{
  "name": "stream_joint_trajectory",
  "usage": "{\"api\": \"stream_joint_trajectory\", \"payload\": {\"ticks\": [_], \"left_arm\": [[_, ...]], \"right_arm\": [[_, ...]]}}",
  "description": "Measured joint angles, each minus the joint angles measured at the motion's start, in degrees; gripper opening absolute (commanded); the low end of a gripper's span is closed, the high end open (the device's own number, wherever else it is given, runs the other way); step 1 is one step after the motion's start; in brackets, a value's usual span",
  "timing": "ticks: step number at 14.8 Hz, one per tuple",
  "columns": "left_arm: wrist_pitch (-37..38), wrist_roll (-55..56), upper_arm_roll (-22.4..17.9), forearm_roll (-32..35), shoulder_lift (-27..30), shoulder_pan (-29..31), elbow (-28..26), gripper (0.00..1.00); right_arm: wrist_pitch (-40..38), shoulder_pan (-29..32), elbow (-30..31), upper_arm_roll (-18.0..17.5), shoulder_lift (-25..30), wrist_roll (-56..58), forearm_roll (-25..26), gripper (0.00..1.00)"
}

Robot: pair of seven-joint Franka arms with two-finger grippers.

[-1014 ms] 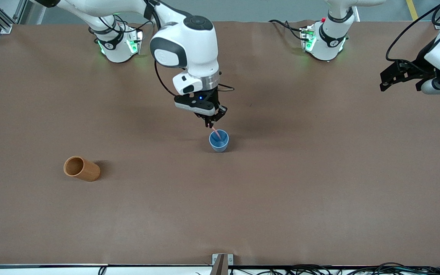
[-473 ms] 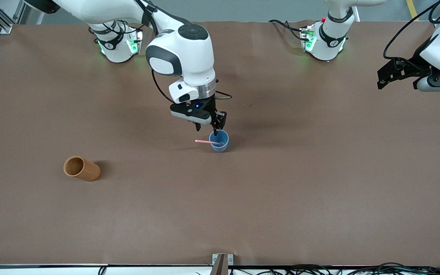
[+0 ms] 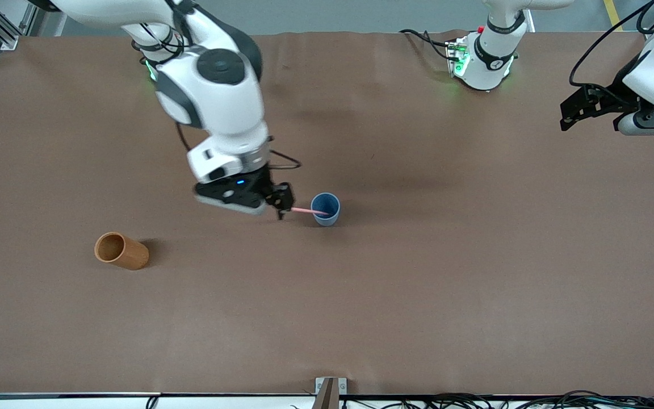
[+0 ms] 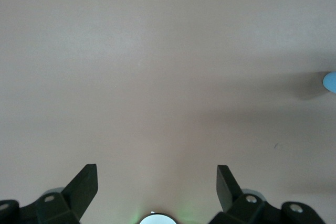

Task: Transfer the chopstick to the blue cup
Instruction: 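Open the right gripper and withdraw it from the blue cup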

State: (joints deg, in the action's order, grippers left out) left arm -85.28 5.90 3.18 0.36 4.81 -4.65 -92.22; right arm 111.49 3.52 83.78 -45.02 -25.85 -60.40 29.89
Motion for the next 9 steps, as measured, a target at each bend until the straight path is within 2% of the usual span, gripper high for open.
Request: {"api": "stream_joint_trajectory", "payload": {"ticks": [2, 4, 6, 9], "left_arm": [[0.02, 0.00, 0.02, 0.00, 0.01, -0.02, -0.02, 1.00], [0.05, 0.00, 0.04, 0.00, 0.02, -0.02, -0.05, 1.00], [0.07, 0.00, 0.02, 0.00, 0.02, 0.01, -0.07, 1.00], [0.12, 0.00, -0.02, 0.00, 0.02, 0.08, -0.10, 1.00]], "right_arm": [[-2.79, 0.19, -0.92, 8.21, 6.07, 11.73, -9.06, 1.00], [-6.93, 0.30, -0.93, 16.15, 11.74, 22.63, -16.01, 1.00], [-11.26, 0.40, -0.73, 23.36, 16.14, 32.14, -20.31, 1.00], [-14.70, 0.37, 1.21, 31.70, 20.90, 42.20, -25.17, 1.00]]}}
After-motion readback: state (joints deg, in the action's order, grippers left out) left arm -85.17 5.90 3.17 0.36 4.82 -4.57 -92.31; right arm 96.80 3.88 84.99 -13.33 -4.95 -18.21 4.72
